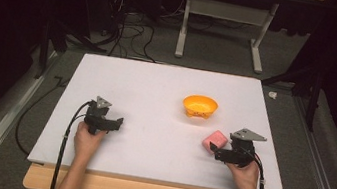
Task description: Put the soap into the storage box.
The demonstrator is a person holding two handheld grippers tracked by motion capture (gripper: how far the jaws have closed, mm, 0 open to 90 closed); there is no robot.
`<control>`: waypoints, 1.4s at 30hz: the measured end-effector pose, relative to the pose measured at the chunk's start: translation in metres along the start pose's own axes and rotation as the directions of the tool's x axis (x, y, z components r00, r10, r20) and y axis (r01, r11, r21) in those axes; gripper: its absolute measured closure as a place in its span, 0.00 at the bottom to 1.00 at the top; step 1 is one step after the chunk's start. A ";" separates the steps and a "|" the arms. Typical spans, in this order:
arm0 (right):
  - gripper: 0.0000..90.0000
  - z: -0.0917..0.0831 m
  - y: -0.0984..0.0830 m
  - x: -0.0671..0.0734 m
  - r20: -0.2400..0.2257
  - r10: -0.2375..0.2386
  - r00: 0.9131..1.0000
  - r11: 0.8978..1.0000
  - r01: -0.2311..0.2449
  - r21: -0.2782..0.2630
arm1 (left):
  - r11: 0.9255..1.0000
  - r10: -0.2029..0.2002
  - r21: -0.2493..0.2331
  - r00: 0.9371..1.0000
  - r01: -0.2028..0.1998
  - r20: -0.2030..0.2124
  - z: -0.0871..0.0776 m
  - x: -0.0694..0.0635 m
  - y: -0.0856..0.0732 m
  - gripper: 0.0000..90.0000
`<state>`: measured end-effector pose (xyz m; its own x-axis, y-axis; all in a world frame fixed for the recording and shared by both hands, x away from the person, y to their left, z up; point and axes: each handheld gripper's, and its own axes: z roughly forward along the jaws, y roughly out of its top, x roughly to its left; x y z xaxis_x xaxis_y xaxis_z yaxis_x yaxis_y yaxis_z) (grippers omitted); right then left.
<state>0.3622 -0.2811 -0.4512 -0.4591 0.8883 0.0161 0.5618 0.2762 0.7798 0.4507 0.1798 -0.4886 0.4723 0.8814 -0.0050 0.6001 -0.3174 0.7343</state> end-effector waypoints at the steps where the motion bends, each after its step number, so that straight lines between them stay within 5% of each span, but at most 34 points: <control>1: 0.14 0.001 0.001 0.000 -0.001 -0.009 1.000 1.000 0.009 -0.003 | 1.000 -0.003 -0.001 1.000 0.003 0.000 0.000 0.000 0.000 0.19; 13: 0.14 0.015 0.014 0.000 -0.022 -0.037 0.999 0.999 0.038 0.012 | 1.000 -0.003 -0.001 1.000 0.003 0.000 0.000 0.000 0.000 0.19; 42: 0.13 0.040 0.006 0.000 -0.022 -0.085 0.996 0.987 0.087 0.134 | 1.000 -0.005 0.000 1.000 0.005 0.002 0.000 0.000 0.000 0.19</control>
<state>0.3931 -0.2642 -0.4713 -0.5205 0.8531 -0.0361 0.6067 0.3992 0.6875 0.4510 0.1799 -0.4887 0.4707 0.8822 -0.0096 0.6021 -0.3133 0.7344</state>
